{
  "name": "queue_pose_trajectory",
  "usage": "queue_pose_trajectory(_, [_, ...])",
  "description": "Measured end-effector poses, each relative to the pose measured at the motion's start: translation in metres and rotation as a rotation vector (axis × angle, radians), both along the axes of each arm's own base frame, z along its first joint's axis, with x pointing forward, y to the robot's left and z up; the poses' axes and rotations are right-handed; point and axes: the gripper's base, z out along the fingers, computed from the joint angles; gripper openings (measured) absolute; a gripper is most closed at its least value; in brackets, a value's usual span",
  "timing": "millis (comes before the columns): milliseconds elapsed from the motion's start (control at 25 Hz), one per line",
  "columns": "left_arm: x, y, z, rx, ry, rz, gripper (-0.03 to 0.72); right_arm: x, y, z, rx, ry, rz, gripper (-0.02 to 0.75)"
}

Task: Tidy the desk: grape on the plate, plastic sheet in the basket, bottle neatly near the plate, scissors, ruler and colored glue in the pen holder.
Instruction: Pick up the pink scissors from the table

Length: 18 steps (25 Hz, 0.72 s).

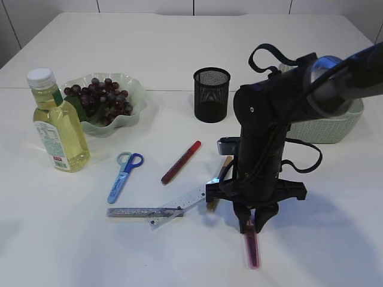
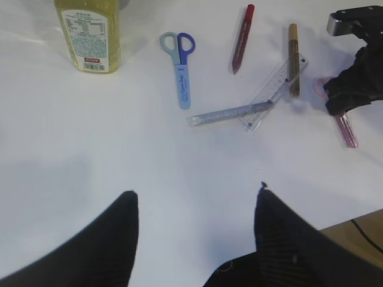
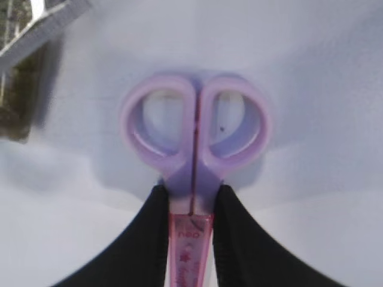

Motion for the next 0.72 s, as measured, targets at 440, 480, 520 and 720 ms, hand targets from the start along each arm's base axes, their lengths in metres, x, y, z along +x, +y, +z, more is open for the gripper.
queue_pose_trajectory(440, [0.0,0.0,0.0,0.0,0.0,0.0,0.447,-0.001,0.0,0.026,0.053,-0.061,0.153,0.174])
queue_pose_trajectory(480, [0.0,0.0,0.0,0.0,0.0,0.0,0.447,-0.002,0.0,0.029,0.056,-0.068,0.163,0.174])
queue_pose_trajectory(520, [0.0,0.0,0.0,0.0,0.0,0.0,0.447,-0.002,-0.001,0.031,0.059,-0.073,0.17,0.174])
queue_pose_trajectory(720, [0.0,0.0,0.0,0.0,0.002,-0.001,0.447,-0.011,-0.007,0.042,0.077,-0.14,0.191,0.173])
